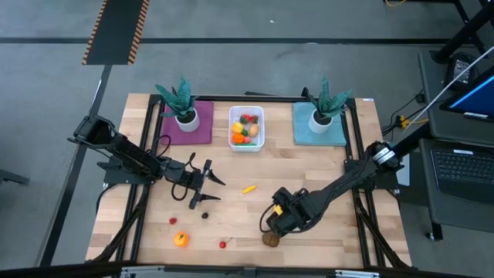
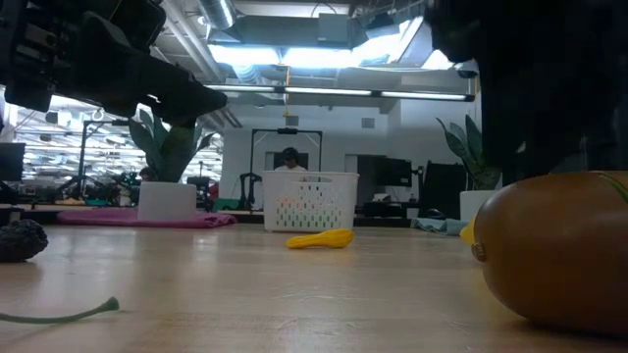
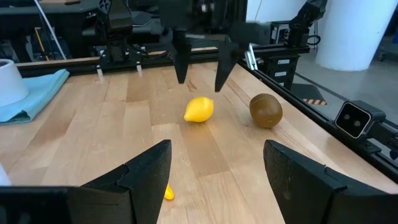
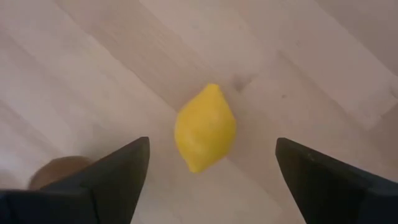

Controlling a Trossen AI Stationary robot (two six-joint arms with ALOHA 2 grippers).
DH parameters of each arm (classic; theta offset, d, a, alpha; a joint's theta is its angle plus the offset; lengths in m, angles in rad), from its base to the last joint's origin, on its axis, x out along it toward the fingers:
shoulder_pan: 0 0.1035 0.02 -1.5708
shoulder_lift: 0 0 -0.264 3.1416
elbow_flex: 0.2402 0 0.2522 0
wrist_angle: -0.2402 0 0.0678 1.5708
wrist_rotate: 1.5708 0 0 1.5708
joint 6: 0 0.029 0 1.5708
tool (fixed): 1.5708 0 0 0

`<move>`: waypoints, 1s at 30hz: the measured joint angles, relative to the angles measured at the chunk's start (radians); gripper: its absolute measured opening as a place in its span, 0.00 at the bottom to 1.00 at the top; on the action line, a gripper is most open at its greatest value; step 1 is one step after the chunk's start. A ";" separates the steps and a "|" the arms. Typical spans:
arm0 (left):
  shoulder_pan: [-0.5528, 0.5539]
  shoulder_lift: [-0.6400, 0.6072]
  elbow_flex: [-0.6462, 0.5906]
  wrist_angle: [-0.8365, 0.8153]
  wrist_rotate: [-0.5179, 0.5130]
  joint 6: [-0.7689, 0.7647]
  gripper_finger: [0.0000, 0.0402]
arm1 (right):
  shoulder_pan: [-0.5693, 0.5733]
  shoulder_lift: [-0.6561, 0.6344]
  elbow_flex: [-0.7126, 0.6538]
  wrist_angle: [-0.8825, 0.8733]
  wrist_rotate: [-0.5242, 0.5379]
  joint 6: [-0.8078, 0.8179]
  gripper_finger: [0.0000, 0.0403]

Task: Pick and placing Produce into tupperware
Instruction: Put the yellow lemon into the white bin

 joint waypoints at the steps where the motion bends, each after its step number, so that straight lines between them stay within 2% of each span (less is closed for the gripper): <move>1: 0.000 0.000 0.000 0.000 0.000 0.000 0.62 | 0.000 0.010 0.000 -0.001 0.000 0.000 0.87; 30: 0.000 0.000 0.000 -0.013 0.000 0.000 0.62 | -0.021 0.103 0.001 0.067 0.000 -0.053 0.87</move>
